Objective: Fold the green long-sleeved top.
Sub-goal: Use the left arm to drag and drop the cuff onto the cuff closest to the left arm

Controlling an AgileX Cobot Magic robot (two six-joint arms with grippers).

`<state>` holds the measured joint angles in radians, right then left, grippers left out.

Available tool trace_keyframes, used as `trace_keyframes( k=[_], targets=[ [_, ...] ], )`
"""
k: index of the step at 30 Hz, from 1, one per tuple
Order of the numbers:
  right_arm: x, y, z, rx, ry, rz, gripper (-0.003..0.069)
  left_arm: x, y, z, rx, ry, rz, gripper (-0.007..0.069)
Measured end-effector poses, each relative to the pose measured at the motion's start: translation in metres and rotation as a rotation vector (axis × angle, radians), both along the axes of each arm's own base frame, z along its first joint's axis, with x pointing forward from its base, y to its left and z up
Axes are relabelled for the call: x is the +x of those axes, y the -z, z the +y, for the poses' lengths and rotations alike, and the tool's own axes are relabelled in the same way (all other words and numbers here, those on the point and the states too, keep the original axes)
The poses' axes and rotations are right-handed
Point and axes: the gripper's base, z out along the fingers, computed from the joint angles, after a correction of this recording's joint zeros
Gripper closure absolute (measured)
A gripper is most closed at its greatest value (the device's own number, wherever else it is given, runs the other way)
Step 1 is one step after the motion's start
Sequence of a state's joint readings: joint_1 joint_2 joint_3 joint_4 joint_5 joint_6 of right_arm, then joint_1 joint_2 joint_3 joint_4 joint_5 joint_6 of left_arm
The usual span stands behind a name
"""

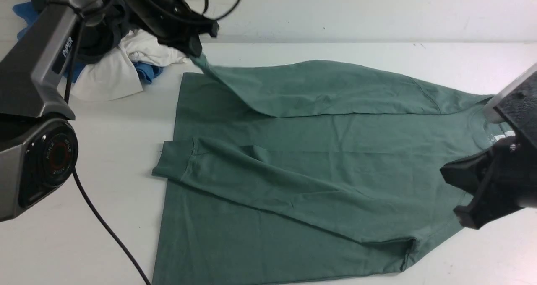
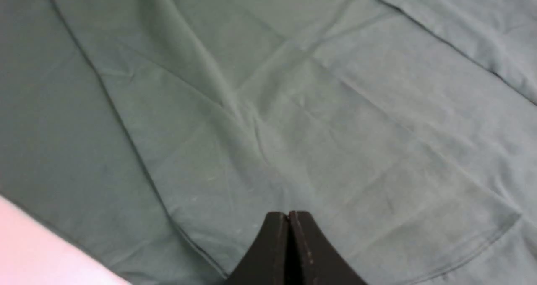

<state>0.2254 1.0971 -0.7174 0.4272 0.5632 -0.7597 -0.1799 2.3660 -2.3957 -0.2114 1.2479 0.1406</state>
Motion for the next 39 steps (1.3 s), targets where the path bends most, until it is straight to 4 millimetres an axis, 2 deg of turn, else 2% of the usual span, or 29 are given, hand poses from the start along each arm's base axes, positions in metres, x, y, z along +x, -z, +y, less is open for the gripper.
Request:
trace_keyframes(
  k=[1,4,7,9,12,15,17,18,20,22,23,24,25,28,30,34,36,39],
  targets=[
    [0.0,0.0,0.0,0.001,0.0,0.001,0.0669,-0.002,0.003,-0.002,0.009,0.005,0.011,0.0601],
    [-0.002,0.0,-0.001,0.008,0.011,0.008,0.0669,-0.029,0.048,-0.009,0.105,0.039,0.206,0.0601],
    [-0.002,0.0,-0.001,0.01,0.013,0.007,0.0669,-0.041,0.063,-0.005,0.156,0.053,0.269,0.0601],
    [-0.002,0.0,-0.001,0.012,0.014,0.007,0.0669,-0.045,0.06,-0.002,0.172,0.053,0.267,0.0601],
    [-0.002,0.0,-0.001,0.012,0.014,0.008,0.0669,-0.053,0.024,-0.001,0.158,0.055,0.186,0.0601],
    [-0.002,0.0,-0.001,0.012,0.015,0.008,0.0669,-0.075,-0.032,-0.003,0.136,0.066,0.065,0.0601],
    [-0.002,0.0,-0.002,0.012,0.016,0.007,0.0669,-0.089,-0.047,-0.002,0.133,0.072,0.046,0.0601],
    [-0.002,0.0,-0.002,0.013,0.017,0.006,0.0669,-0.099,-0.047,-0.001,0.134,0.075,0.061,0.0601],
    [-0.001,0.0,-0.002,0.013,0.017,0.003,0.0669,-0.112,-0.03,0.001,0.151,0.081,0.137,0.0601],
    [-0.001,0.0,-0.002,0.019,0.021,0.002,0.0669,-0.122,0.006,0.006,0.187,0.078,0.223,0.0601],
    [-0.001,0.0,-0.001,0.02,0.021,0.003,0.0669,-0.123,0.015,0.007,0.191,0.074,0.234,0.0601],
    [-0.001,-0.001,-0.001,0.035,0.027,0.005,0.0669,-0.126,0.047,0.01,0.215,0.067,0.251,0.0601],
    [-0.001,-0.001,-0.001,0.038,0.028,0.005,0.0669,-0.129,0.063,0.012,0.226,0.067,0.263,0.0601],
    [-0.001,-0.001,-0.001,0.042,0.031,0.0,0.0669,-0.132,0.092,0.014,0.237,0.061,0.268,0.0596],
    [0.0,-0.002,-0.001,0.046,0.036,-0.007,0.0669,-0.133,0.096,0.012,0.242,0.068,0.264,0.0573],
    [0.0,-0.002,-0.001,0.047,0.037,-0.01,0.0669,-0.133,0.09,0.01,0.261,0.084,0.256,0.0486],
    [0.0,-0.002,-0.001,0.047,0.037,-0.01,0.0669,-0.135,0.073,0.01,0.272,0.09,0.265,0.0362],
    [0.0,-0.002,-0.001,0.047,0.037,-0.01,0.0669,-0.144,0.051,0.012,0.275,0.071,0.285,0.025]
  ],
)
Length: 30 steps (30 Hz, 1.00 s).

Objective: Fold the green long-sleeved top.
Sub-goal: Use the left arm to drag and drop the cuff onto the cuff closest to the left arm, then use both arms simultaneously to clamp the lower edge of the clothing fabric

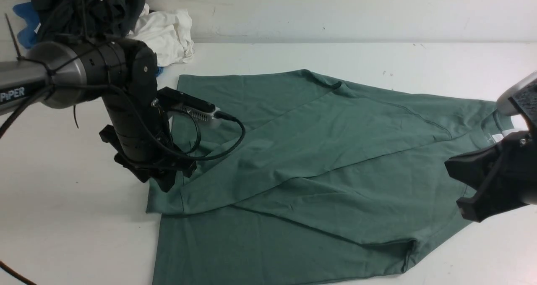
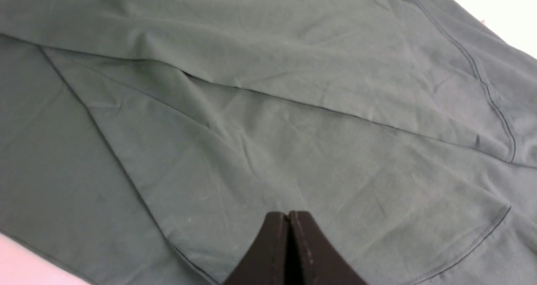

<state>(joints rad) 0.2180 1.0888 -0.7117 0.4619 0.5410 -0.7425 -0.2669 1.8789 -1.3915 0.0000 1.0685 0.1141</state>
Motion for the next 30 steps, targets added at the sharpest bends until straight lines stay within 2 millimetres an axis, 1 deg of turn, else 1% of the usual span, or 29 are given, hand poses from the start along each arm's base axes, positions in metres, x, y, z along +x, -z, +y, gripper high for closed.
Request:
trace_keyframes(
  k=[1,2,3,4,5,6,7,8,10,12,14,15,16,17,18,20,23,24,26,28,30],
  targets=[
    [0.0,0.0,0.0,0.0,0.0,0.0,0.0669,0.0,0.0,0.0,0.0,0.0,0.001,0.0244],
    [0.0,0.0,0.0,0.0,0.0,0.0,0.0669,-0.012,-0.009,-0.003,0.003,-0.002,0.019,0.021],
    [0.0,0.0,0.0,0.0,0.0,0.0,0.0669,-0.014,-0.008,-0.004,0.005,-0.001,0.025,0.0206],
    [0.0,0.0,0.0,0.0,0.0,0.0,0.0669,-0.03,-0.008,-0.013,0.013,0.033,0.049,0.0196],
    [0.0,0.0,0.0,0.0,0.0,0.0,0.0669,-0.038,-0.005,-0.016,0.019,0.051,0.066,0.0193],
    [0.0,0.0,0.0,0.0,0.0,0.0,0.0669,-0.048,-0.001,-0.021,0.027,0.083,0.085,0.019],
    [0.0,0.0,0.0,0.0,-0.001,0.001,0.0669,-0.063,0.007,-0.029,0.041,0.137,0.117,0.019],
    [0.0,0.0,0.0,0.0,-0.001,0.001,0.0669,-0.066,0.009,-0.032,0.043,0.158,0.119,0.0189],
    [0.0,0.0,0.0,-0.005,-0.006,0.002,0.0669,-0.098,0.031,-0.046,0.071,0.316,0.172,0.0187],
    [0.0,0.0,0.0,-0.008,-0.011,0.002,0.0669,-0.11,0.039,-0.052,0.081,0.377,0.189,0.0187],
    [-0.001,0.0,0.001,-0.009,-0.02,0.002,0.0669,-0.125,0.052,-0.059,0.095,0.489,0.188,0.0187],
    [-0.001,0.0,0.001,-0.008,-0.022,0.003,0.0669,-0.128,0.055,-0.061,0.096,0.524,0.176,0.0187],
    [-0.001,0.001,0.001,-0.01,-0.031,0.005,0.0669,-0.133,0.061,-0.063,0.113,0.598,0.157,0.019],
    [-0.001,0.001,0.002,-0.009,-0.033,0.006,0.0669,-0.133,0.061,-0.063,0.114,0.611,0.155,0.0192],
    [-0.002,0.001,0.002,-0.015,-0.046,0.005,0.0669,-0.135,0.063,-0.065,0.13,0.674,0.134,0.0216],
    [-0.002,0.001,0.002,-0.025,-0.061,0.004,0.0669,-0.135,0.064,-0.066,0.139,0.705,0.125,0.0265],
    [-0.004,0.002,0.003,-0.057,-0.101,0.011,0.0669,-0.131,0.066,-0.065,0.174,0.72,0.092,0.0419],
    [-0.005,0.004,0.003,-0.071,-0.12,0.02,0.0669,-0.129,0.065,-0.064,0.2,0.719,0.073,0.0486],
    [-0.01,0.008,0.002,-0.123,-0.171,0.065,0.0668,-0.123,0.064,-0.059,0.278,0.698,0.028,0.0585],
    [-0.013,0.011,0.001,-0.163,-0.203,0.1,0.0664,-0.119,0.063,-0.052,0.329,0.66,-0.006,0.0612],
    [-0.015,0.015,-0.001,-0.212,-0.233,0.14,0.0646,-0.113,0.053,-0.039,0.362,0.588,-0.058,0.0618]
  ],
)
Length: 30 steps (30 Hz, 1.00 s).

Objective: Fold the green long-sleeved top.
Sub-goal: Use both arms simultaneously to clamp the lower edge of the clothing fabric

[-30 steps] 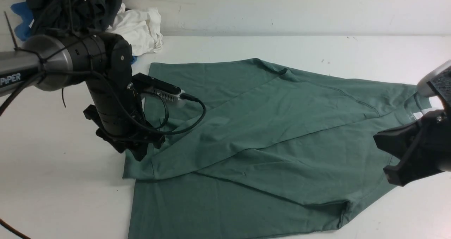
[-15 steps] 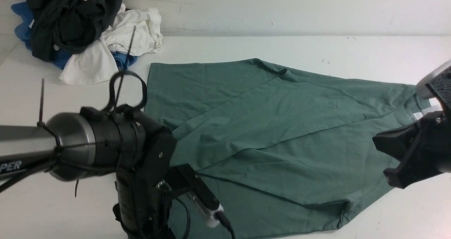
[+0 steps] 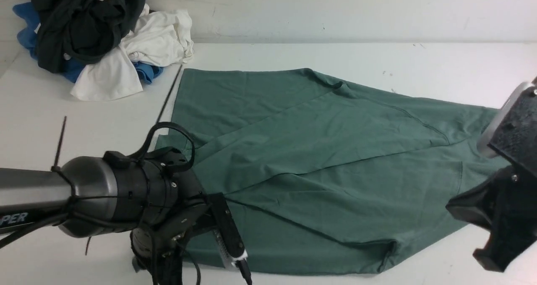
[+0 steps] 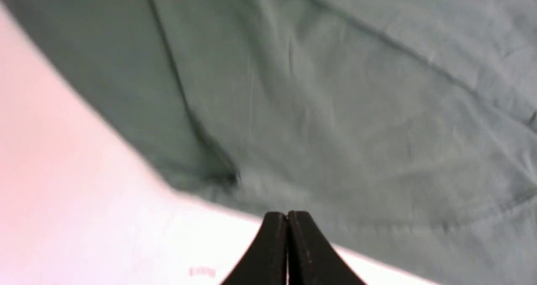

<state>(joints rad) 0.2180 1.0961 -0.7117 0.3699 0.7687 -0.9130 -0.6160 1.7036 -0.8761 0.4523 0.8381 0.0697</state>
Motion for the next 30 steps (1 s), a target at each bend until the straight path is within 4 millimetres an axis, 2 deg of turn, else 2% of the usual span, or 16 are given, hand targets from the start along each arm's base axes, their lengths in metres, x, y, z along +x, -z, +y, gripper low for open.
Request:
trace_keyframes(
  k=[1,2,4,7,11,12,15,17,18,20,22,25,26,27,28,30],
  targets=[
    [0.001,0.004,-0.001,-0.036,-0.014,0.021,0.063,0.004,-0.011,0.009,-0.021,-0.054,-0.049,0.0619],
    [0.001,0.005,-0.002,-0.041,-0.014,0.028,0.0622,0.005,-0.013,0.011,-0.023,-0.061,-0.058,0.0619],
    [0.008,0.018,-0.004,-0.122,-0.033,0.078,0.0549,0.011,-0.038,0.035,-0.09,-0.174,-0.158,0.0619],
    [0.019,0.035,-0.005,-0.178,-0.049,0.132,0.0441,0.013,-0.058,0.054,-0.161,-0.263,-0.226,0.0619],
    [0.04,0.067,-0.006,-0.266,-0.077,0.181,0.0259,0.011,-0.076,0.075,-0.245,-0.375,-0.286,0.0619],
    [0.04,0.067,-0.006,-0.269,-0.078,0.175,0.0253,0.011,-0.077,0.076,-0.248,-0.382,-0.286,0.0619],
    [0.054,0.094,-0.006,-0.327,-0.111,0.213,0.0203,0.008,-0.082,0.079,-0.268,-0.397,-0.303,0.0619],
    [0.058,0.104,-0.006,-0.344,-0.126,0.229,0.0207,0.008,-0.083,0.079,-0.27,-0.393,-0.304,0.0619],
    [0.06,0.113,-0.005,-0.357,-0.143,0.247,0.0228,0.007,-0.083,0.079,-0.274,-0.396,-0.304,0.0619],
    [0.067,0.117,-0.004,-0.361,-0.155,0.221,0.0303,0.007,-0.084,0.079,-0.276,-0.395,-0.306,0.0619],
    [0.07,0.117,-0.003,-0.358,-0.15,0.196,0.0394,0.007,-0.084,0.079,-0.281,-0.397,-0.306,0.0619],
    [0.072,0.117,-0.003,-0.348,-0.13,0.184,0.0574,0.007,-0.083,0.078,-0.29,-0.406,-0.3,0.0619],
    [0.071,0.117,-0.003,-0.347,-0.127,0.185,0.0574,0.007,-0.083,0.078,-0.29,-0.406,-0.3,0.0619],
    [0.071,0.116,-0.004,-0.341,-0.106,0.185,0.0625,0.006,-0.083,0.078,-0.291,-0.41,-0.295,0.0619],
    [0.07,0.113,-0.004,-0.335,-0.087,0.18,0.0645,0.005,-0.084,0.078,-0.29,-0.415,-0.29,0.0619],
    [0.067,0.099,-0.006,-0.32,-0.042,0.149,0.066,0.002,-0.086,0.08,-0.287,-0.43,-0.277,0.0619]
  ],
)
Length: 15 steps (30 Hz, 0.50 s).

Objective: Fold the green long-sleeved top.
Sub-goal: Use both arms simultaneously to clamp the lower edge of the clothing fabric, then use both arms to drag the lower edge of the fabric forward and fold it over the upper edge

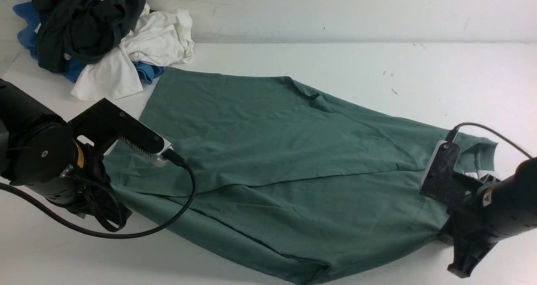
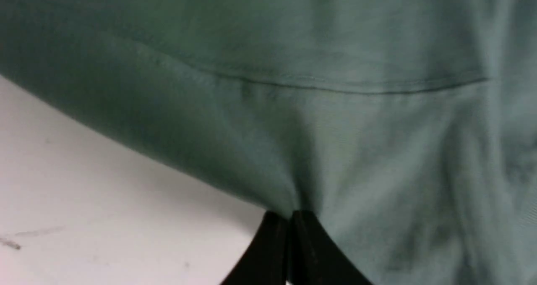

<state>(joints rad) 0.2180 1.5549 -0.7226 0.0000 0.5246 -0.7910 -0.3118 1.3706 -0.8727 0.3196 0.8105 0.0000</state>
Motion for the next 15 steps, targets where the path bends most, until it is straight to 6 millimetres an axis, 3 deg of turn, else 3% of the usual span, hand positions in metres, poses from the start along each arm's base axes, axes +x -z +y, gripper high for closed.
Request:
trace_keyframes(
  k=[5,8,11,12,13,14,15],
  targets=[
    [-0.018,-0.041,-0.007,0.013,0.071,-0.055,0.0662,-0.008,-0.026,0.001,-0.045,-0.041,-0.018,0.0619],
    [-0.024,-0.077,-0.015,0.016,0.111,-0.155,0.0662,-0.003,-0.063,-0.001,-0.112,-0.042,-0.154,0.0619],
    [-0.007,-0.097,-0.024,0.053,0.183,-0.26,0.0662,0.026,-0.092,-0.002,-0.17,-0.054,-0.299,0.0619],
    [0.003,-0.1,-0.027,0.065,0.205,-0.282,0.0662,0.044,-0.098,-0.001,-0.181,-0.069,-0.333,0.0619],
    [0.012,-0.1,-0.028,0.075,0.219,-0.293,0.0662,0.051,-0.102,0.0,-0.186,-0.078,-0.351,0.0619],
    [0.03,-0.098,-0.027,0.087,0.234,-0.296,0.0662,0.079,-0.098,0.002,-0.194,-0.111,-0.352,0.0619],
    [0.039,-0.095,-0.026,0.096,0.24,-0.298,0.0662,0.094,-0.095,0.003,-0.195,-0.126,-0.348,0.0619]
  ],
)
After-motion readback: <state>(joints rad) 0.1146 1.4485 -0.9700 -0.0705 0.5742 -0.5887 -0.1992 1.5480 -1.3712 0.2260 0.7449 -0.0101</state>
